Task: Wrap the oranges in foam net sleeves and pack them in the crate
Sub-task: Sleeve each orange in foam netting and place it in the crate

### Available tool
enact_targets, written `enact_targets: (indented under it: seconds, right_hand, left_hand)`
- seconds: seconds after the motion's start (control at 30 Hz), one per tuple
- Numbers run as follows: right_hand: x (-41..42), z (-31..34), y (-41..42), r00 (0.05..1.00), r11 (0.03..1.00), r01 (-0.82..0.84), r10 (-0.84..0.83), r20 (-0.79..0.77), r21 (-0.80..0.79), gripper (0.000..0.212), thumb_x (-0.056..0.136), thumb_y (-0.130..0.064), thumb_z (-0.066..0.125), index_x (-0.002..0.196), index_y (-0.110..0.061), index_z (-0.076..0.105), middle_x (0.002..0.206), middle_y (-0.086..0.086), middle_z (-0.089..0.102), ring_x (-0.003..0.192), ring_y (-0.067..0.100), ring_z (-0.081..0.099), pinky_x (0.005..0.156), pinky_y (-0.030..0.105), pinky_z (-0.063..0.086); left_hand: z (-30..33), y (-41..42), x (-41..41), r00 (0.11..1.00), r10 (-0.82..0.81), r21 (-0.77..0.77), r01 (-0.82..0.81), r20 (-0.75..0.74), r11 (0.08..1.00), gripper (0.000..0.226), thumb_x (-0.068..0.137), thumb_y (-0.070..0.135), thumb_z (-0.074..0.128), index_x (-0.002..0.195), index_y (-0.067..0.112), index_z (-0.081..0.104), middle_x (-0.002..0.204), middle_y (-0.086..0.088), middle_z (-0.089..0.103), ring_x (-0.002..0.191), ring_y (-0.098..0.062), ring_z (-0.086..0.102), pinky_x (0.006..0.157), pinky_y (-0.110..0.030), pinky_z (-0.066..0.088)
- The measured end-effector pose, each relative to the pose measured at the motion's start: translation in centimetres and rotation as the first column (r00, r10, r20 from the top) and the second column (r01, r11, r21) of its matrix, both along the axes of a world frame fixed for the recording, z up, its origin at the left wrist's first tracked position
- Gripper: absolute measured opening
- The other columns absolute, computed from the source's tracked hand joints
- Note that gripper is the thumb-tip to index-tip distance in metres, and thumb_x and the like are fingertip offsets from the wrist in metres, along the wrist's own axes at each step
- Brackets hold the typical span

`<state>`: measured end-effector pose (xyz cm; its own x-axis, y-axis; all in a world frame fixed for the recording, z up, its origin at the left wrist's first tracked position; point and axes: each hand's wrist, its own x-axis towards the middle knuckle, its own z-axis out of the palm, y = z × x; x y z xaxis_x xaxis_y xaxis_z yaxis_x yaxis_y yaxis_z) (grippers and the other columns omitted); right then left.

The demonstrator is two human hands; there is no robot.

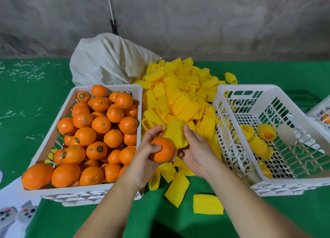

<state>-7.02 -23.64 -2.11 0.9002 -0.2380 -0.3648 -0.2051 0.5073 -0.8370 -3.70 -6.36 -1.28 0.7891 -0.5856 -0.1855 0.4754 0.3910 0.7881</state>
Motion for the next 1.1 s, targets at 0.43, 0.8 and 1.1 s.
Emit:
enact_targets:
  seconds: [0.43, 0.8, 1.1]
  right_hand:
    - [-0.5, 0.7, -0.2, 0.982, 0.317, 0.191, -0.049, 0.184, -0.929, 0.012, 0.093, -0.026, 0.075, 0.093, -0.021, 0.065, 0.08, -0.007, 0.063, 0.071, 0.013, 0.055, 0.06, 0.036, 0.043]
    - [-2.0, 1.9, -1.2, 0.955, 0.373, 0.109, 0.217, 0.201, -0.922, 0.021, 0.091, -0.006, 0.073, 0.101, -0.02, 0.061, 0.097, -0.02, 0.053, 0.088, -0.005, 0.051, 0.066, 0.011, 0.036]
    - [-3.6, 1.7, 2.8, 0.903, 0.582, 0.264, 0.132, 0.41, -0.769, 0.021, 0.089, -0.032, 0.062, 0.108, -0.04, 0.06, 0.097, -0.021, 0.065, 0.083, 0.006, 0.063, 0.066, 0.015, 0.047]
  left_hand:
    - [1.7, -0.4, -2.2, 0.953, -0.113, 0.234, 0.047, 0.28, 0.971, 0.065, 0.065, 0.034, 0.075, 0.129, 0.041, 0.071, 0.163, 0.009, 0.036, 0.147, -0.024, 0.044, 0.114, -0.057, 0.047]
    - [0.4, -0.2, -1.1, 0.899, 0.117, 0.486, -0.334, 0.423, 0.808, 0.065, 0.088, 0.041, 0.082, 0.143, 0.041, 0.046, 0.127, 0.009, 0.062, 0.096, 0.002, 0.068, 0.084, -0.025, 0.054]
    - [-1.2, -1.5, -1.7, 0.839, 0.264, 0.355, -0.458, 0.476, 0.815, 0.08, 0.094, 0.004, 0.075, 0.149, 0.044, 0.034, 0.135, 0.016, 0.062, 0.118, -0.011, 0.068, 0.094, -0.029, 0.058]
